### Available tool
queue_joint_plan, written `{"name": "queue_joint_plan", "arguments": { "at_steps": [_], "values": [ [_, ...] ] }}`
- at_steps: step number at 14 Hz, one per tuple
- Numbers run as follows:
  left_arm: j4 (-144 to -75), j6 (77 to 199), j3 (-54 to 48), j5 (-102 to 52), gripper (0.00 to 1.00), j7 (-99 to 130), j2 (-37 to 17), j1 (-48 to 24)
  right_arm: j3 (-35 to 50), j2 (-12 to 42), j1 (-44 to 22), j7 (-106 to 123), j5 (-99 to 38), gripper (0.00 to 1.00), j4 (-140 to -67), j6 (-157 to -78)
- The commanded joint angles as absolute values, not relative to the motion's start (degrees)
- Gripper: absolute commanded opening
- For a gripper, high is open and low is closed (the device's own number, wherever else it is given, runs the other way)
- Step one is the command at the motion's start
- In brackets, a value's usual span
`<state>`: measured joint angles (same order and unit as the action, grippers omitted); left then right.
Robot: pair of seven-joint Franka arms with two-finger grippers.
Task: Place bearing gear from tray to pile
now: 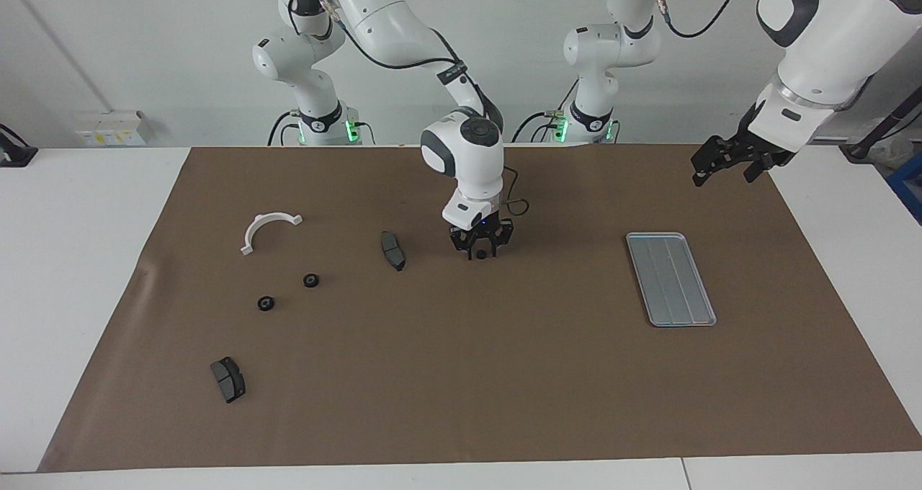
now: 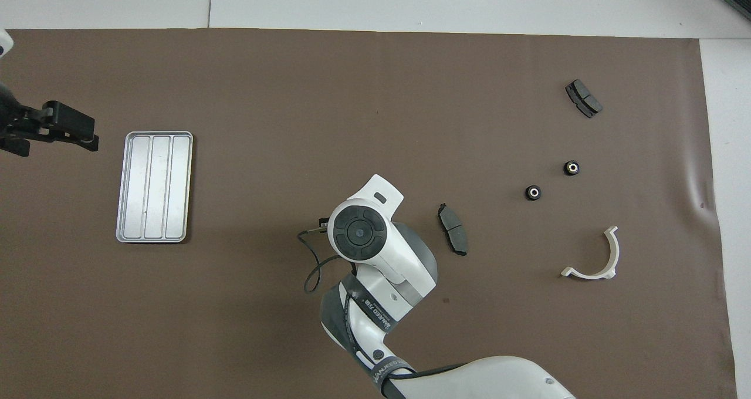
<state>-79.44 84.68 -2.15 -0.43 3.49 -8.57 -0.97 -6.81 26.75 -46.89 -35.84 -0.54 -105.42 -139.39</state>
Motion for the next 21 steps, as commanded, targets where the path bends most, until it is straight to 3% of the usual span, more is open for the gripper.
{"name": "queue_joint_plan", "arguments": {
  "at_steps": [1, 3, 5, 6, 11, 14, 21],
  "values": [
    [-81.1, 87.5, -2.1, 0.2, 1.00, 2.7, -9.5, -1.2, -6.8, 27.0, -46.8, -36.6, 0.4, 0.48, -105.4, -139.2],
    [-80.9, 87.5, -2.2, 0.9, 1.00, 2.4, -9.9, -1.1, -6.8, 27.0, -46.8, -36.6, 0.4, 0.35, -105.8, -139.3],
    [-81.0, 87.6, -2.2, 0.9, 1.00, 1.0, -10.0, -1.1, -6.7, 27.0, -46.7, -36.7, -0.2, 0.04, -105.7, -139.5],
    [-81.0, 87.5, -2.2, 0.8, 1.00, 0.4, -10.1, -1.1, -6.7, 27.0, -46.6, -36.7, -0.4, 0.00, -105.6, -139.4],
    [-82.0, 87.1, -2.2, 0.2, 1.00, -0.1, -9.1, -1.1, -6.8, 25.1, -43.3, -36.8, -0.7, 0.00, -102.6, -137.0],
    [-83.9, 87.8, -2.1, 0.2, 1.00, -1.4, -8.4, -1.2, -6.8, 20.2, -35.0, -35.7, -0.8, 0.00, -103.3, -136.0],
    [-83.6, 91.8, -2.0, 0.3, 1.00, -1.3, -8.3, -0.9, -6.8, 21.5, -16.7, -14.1, -0.8, 0.00, -103.1, -138.9]
  ]
}}
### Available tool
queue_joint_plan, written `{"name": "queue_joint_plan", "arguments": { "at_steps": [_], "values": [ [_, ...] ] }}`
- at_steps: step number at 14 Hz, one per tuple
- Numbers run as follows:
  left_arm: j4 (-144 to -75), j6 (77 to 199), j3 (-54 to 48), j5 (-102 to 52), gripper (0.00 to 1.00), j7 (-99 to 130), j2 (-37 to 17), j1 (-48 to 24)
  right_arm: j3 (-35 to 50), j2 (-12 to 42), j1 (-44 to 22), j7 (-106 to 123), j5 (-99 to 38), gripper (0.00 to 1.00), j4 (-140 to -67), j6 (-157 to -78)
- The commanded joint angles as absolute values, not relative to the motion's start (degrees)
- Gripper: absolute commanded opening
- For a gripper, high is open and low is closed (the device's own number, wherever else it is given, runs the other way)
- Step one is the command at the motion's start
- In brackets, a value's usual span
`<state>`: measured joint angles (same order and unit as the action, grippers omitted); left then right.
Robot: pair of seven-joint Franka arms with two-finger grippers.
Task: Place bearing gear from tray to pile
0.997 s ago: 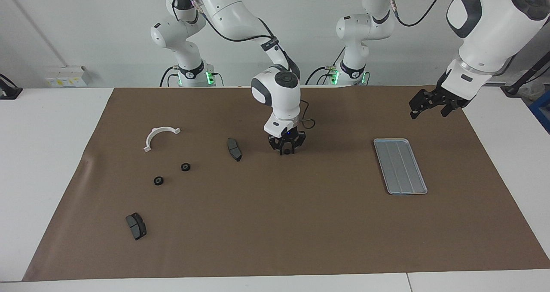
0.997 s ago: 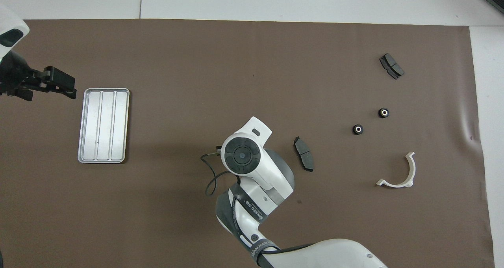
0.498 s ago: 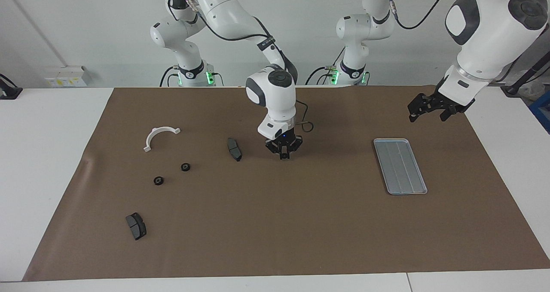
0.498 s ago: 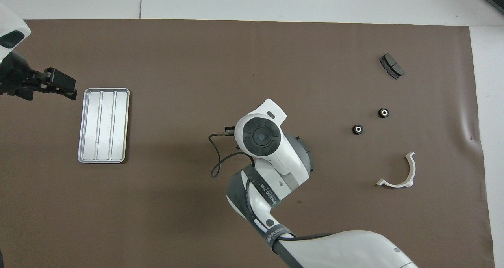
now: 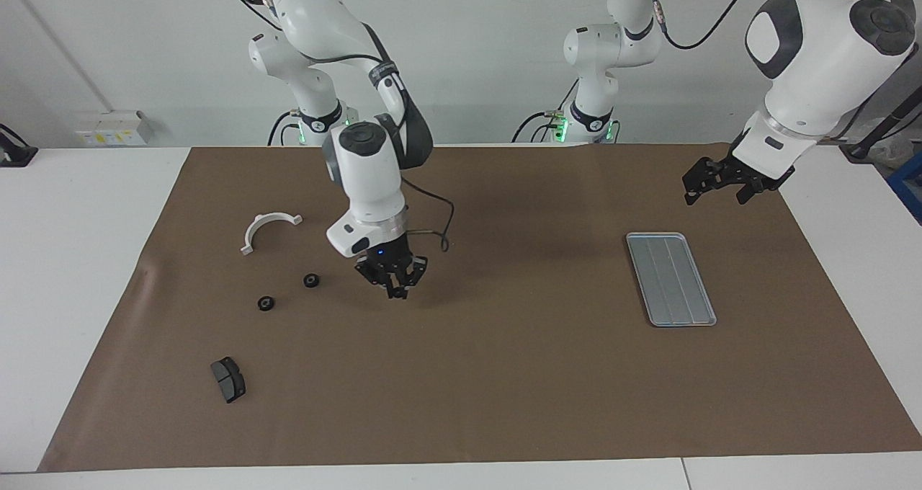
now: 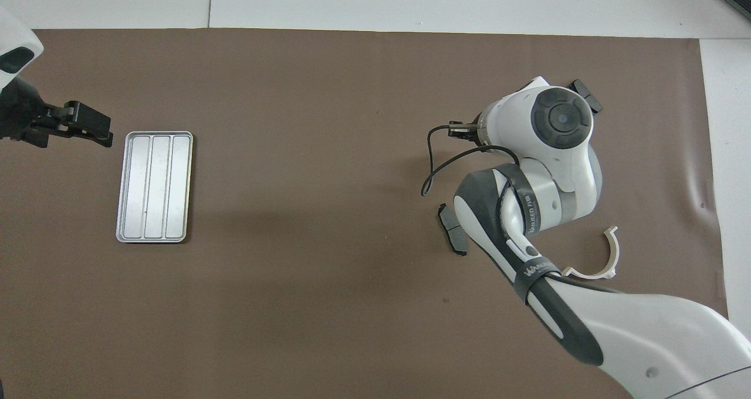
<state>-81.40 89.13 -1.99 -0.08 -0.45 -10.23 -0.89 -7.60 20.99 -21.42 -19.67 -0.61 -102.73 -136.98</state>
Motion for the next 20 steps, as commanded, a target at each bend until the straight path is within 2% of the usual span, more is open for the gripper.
{"name": "queue_joint_plan", "arguments": {
  "at_steps": [1, 5, 10, 11, 13, 16, 20],
  "values": [
    [-83.6, 93.2, -2.0, 0.4, 1.00, -1.5, -8.2, -1.1, -6.8, 22.4, -14.8, -12.1, -0.8, 0.00, -103.0, -139.9],
    [-83.7, 95.2, -1.9, 0.5, 1.00, -1.2, -7.7, -1.1, -6.7, 25.7, -10.4, -6.2, -0.8, 0.00, -103.0, -143.4],
    [-83.9, 95.5, -1.9, 0.5, 1.00, -1.6, -7.6, -0.6, -6.7, 25.8, -10.9, -6.2, -1.2, 0.00, -106.4, -143.3],
    [-84.1, 95.4, -2.0, 0.5, 1.00, -1.8, -7.2, -0.5, -6.7, 25.6, -10.9, -6.2, -1.2, 0.07, -107.0, -143.1],
    [-84.2, 95.5, -1.9, 0.5, 1.00, -2.9, -7.2, -0.4, -6.7, 25.4, -11.0, -6.7, -1.3, 1.00, -106.8, -142.8],
    [-84.2, 95.7, -2.0, 0.5, 1.00, -5.3, -7.1, -0.4, -6.8, 22.6, -11.3, -7.4, -1.1, 1.00, -106.0, -140.4],
    [-84.2, 95.8, -1.9, 0.5, 1.00, -5.5, -7.2, -0.4, -7.0, 16.2, -11.1, -7.4, -0.7, 1.00, -103.9, -131.5]
  ]
}}
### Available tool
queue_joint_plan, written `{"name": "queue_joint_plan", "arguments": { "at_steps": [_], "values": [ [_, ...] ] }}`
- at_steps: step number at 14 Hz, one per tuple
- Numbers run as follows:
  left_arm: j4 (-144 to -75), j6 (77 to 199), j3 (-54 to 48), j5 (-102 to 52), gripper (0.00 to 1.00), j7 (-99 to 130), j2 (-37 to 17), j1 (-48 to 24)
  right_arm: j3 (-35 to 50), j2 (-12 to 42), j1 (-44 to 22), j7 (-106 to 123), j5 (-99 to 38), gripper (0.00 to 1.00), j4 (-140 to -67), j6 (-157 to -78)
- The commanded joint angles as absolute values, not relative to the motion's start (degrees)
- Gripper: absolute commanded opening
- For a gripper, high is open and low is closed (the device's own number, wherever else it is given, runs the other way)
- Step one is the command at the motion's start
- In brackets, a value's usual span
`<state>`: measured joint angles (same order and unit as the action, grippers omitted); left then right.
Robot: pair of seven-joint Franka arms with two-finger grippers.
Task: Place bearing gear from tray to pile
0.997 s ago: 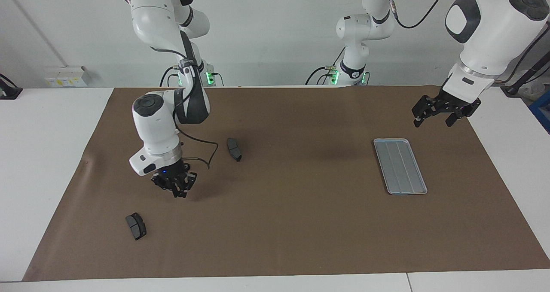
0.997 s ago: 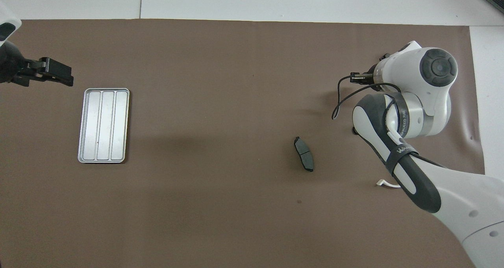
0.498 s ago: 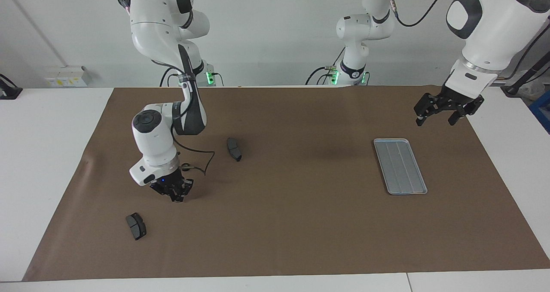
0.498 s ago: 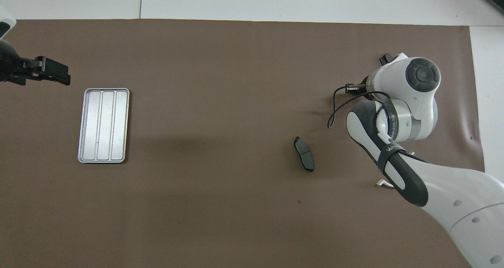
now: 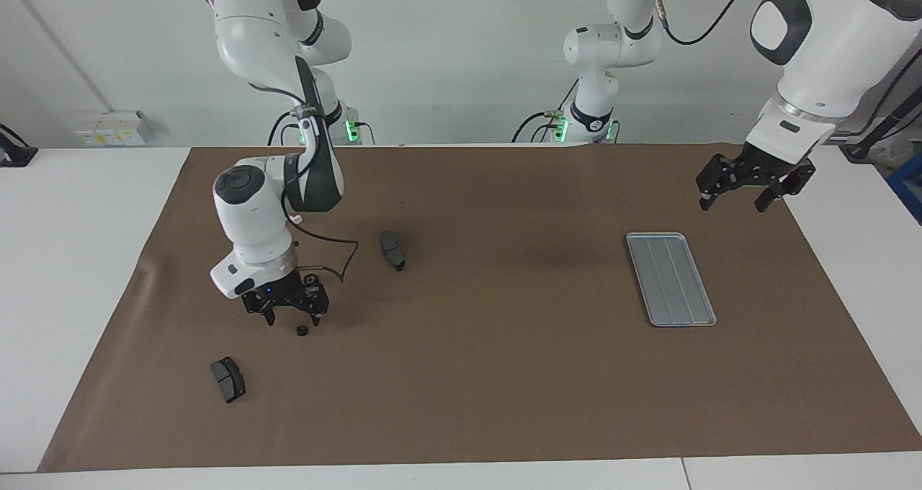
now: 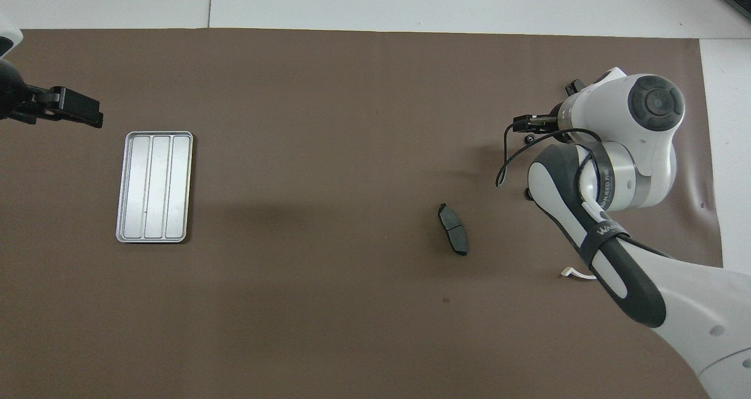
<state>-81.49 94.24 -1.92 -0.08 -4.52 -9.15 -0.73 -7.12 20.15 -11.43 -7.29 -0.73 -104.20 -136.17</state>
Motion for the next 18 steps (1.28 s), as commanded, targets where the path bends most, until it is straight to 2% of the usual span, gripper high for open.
{"name": "queue_joint_plan", "arguments": {
  "at_steps": [1, 10, 13, 15, 18],
  "values": [
    [-84.2, 95.8, -1.9, 0.5, 1.00, -5.5, -7.1, -0.4, -7.0, 15.0, -11.0, -7.4, -0.7, 1.00, -102.7, -128.3],
    [-84.6, 95.8, -1.9, 0.5, 1.00, -5.5, -7.0, -0.4, -7.4, -1.6, -9.5, -7.2, -0.1, 1.00, -100.9, -105.7],
    [-84.6, 95.8, -1.9, 0.5, 1.00, -5.5, -7.0, -0.4, -7.4, -3.2, -9.2, -7.3, 0.0, 1.00, -97.7, -97.7],
    [-84.6, 95.8, -1.9, 0.5, 1.00, -5.5, -7.0, -0.4, -6.5, -5.8, -7.0, -7.2, 0.1, 1.00, -97.6, -95.5],
    [-84.8, 95.7, -1.9, 0.5, 1.00, -5.5, -7.0, -0.4, -3.9, -6.9, -4.7, -7.0, 0.2, 1.00, -98.2, -93.0]
  ]
}}
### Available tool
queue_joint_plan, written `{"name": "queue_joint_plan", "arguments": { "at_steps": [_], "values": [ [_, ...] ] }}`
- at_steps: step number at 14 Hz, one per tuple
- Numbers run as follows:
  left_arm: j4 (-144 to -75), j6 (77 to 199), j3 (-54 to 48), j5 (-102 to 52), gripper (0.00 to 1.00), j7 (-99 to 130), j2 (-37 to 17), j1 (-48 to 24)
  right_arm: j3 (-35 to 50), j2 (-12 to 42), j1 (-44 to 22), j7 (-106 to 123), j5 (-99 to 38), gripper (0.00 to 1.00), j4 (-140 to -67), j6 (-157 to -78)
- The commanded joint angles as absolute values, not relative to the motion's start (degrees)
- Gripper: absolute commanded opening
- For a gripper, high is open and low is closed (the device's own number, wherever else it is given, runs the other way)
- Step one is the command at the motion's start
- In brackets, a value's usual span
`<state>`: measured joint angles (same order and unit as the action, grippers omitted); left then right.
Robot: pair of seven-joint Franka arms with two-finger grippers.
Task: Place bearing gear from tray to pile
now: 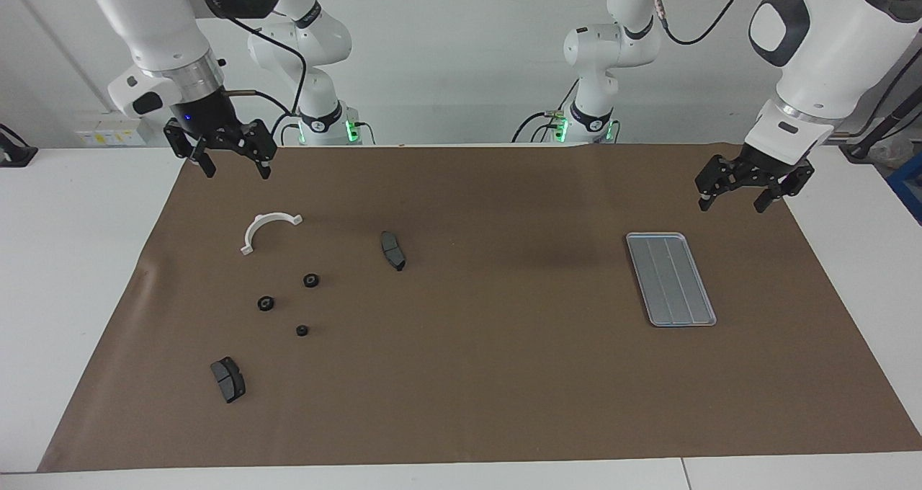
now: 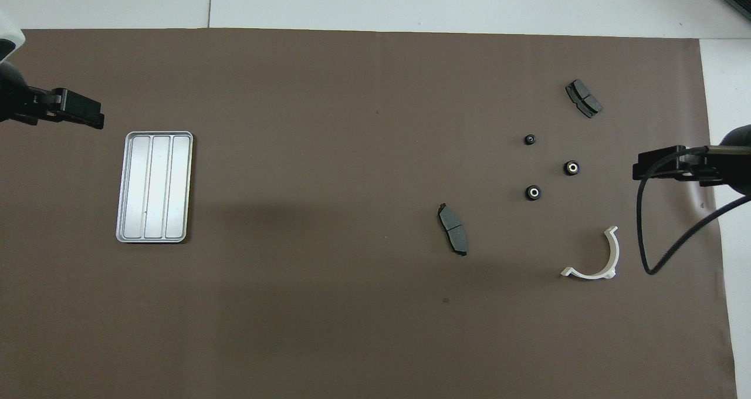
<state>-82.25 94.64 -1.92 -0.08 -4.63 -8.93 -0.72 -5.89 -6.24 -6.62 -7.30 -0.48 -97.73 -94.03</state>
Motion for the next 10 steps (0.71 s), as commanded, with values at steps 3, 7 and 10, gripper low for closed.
{"name": "queue_joint_plan", "arguments": {
  "at_steps": [3, 7, 10],
  "values": [
    [-84.9, 95.8, -1.9, 0.5, 1.00, -5.5, -6.9, -0.4, -3.3, -6.0, -2.2, -6.3, 0.3, 1.00, -97.0, -91.6],
    [-85.0, 95.8, -1.9, 0.5, 1.00, -5.5, -6.9, -0.4, -3.0, -4.9, -0.9, -6.4, -0.3, 1.00, -95.3, -90.1],
    [-85.0, 95.8, -1.9, 0.5, 1.00, -5.5, -6.9, -0.4, -2.8, -5.4, -1.8, -6.5, 0.3, 1.00, -96.2, -90.1]
  ]
}}
